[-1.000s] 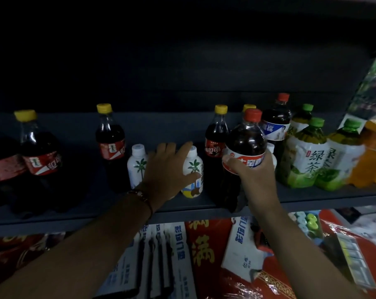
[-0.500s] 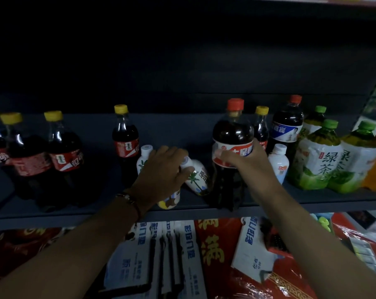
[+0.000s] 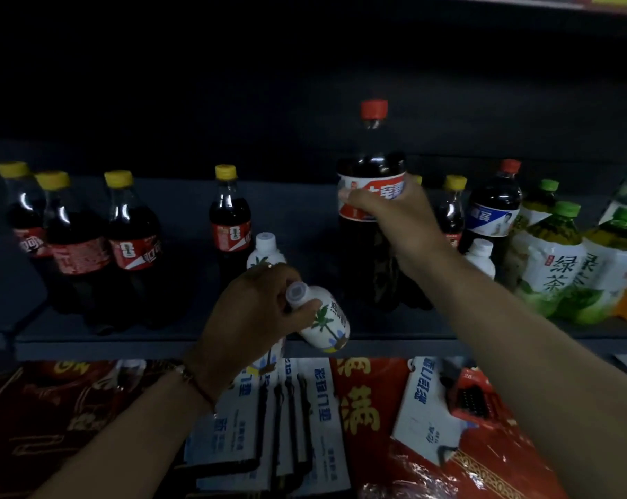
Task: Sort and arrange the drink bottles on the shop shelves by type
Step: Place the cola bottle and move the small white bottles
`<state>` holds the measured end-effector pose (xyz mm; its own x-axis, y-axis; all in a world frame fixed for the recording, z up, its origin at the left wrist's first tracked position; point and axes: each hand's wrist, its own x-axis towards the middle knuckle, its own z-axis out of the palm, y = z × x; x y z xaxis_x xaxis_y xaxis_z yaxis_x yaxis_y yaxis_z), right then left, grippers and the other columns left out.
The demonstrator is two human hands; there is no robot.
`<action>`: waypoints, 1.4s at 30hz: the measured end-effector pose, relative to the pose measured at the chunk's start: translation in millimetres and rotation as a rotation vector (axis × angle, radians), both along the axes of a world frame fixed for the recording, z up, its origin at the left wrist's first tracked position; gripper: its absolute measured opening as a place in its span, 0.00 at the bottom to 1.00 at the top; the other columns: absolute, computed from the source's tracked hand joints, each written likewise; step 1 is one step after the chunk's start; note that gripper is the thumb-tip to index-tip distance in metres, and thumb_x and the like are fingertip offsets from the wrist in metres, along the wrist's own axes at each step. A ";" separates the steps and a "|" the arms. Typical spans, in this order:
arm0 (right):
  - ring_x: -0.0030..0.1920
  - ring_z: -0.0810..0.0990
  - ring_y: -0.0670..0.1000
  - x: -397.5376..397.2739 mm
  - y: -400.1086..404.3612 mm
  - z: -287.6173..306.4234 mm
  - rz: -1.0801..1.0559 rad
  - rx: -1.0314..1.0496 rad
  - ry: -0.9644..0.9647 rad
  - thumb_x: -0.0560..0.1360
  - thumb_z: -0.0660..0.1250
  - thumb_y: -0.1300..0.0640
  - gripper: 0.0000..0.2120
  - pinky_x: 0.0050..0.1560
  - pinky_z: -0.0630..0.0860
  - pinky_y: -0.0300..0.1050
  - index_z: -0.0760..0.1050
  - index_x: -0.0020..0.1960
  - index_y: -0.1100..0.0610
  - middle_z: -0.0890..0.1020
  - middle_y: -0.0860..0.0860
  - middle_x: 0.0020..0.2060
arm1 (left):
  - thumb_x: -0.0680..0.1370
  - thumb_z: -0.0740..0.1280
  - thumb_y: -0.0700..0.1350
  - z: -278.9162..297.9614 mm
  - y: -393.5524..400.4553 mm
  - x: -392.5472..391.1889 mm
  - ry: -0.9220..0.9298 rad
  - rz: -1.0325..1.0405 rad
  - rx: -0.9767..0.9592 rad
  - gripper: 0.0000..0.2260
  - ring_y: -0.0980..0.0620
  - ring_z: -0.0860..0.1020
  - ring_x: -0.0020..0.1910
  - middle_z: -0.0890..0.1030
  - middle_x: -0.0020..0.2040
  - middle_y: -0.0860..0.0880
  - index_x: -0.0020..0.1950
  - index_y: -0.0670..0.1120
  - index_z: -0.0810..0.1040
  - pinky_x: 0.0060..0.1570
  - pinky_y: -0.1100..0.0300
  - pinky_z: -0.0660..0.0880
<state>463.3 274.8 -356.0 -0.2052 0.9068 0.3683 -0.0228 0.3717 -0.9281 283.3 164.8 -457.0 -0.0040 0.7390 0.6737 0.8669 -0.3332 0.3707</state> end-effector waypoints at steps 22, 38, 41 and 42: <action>0.47 0.84 0.44 -0.7 -114.7 -104.2 0.349 -0.177 -0.242 0.67 0.78 0.61 0.28 0.40 0.80 0.37 0.72 0.59 0.39 0.84 0.40 0.51 | 0.73 0.75 0.49 68.2 -57.1 4.5 -0.585 -0.077 -0.105 0.07 0.58 0.73 0.25 0.76 0.27 0.48 0.49 0.50 0.82 0.28 0.68 0.71; 0.35 0.82 0.32 45.0 -117.5 -134.7 0.510 -1.079 0.496 0.68 0.72 0.65 0.12 0.42 0.75 0.25 0.82 0.33 0.49 0.83 0.40 0.33 | 0.80 0.67 0.51 -6.1 -39.4 49.5 -1.225 0.277 -0.252 0.07 0.58 0.79 0.34 0.81 0.40 0.50 0.49 0.48 0.79 0.35 0.63 0.75; 0.23 0.68 0.22 45.6 -105.7 -76.1 0.431 -1.270 0.327 0.77 0.52 0.79 0.25 0.35 0.64 0.17 0.66 0.38 0.50 0.71 0.38 0.14 | 0.66 0.73 0.67 -11.1 -80.2 74.1 -1.413 0.326 -0.538 0.34 0.47 0.81 0.50 0.82 0.54 0.45 0.66 0.50 0.76 0.52 0.51 0.79; 0.21 0.72 0.28 46.9 -105.9 -66.5 0.453 -1.279 0.322 0.80 0.53 0.74 0.18 0.33 0.67 0.20 0.72 0.44 0.55 0.75 0.46 0.18 | 0.60 0.75 0.68 -4.7 -90.2 80.5 -1.542 0.347 -0.665 0.42 0.45 0.81 0.56 0.82 0.59 0.46 0.69 0.51 0.74 0.58 0.47 0.77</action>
<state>510.2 169.0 -422.5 -0.6334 0.5240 -0.5694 -0.1861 -0.8174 -0.5452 363.7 74.5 -461.7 -0.5139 0.6931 -0.5055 -0.4043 0.3241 0.8553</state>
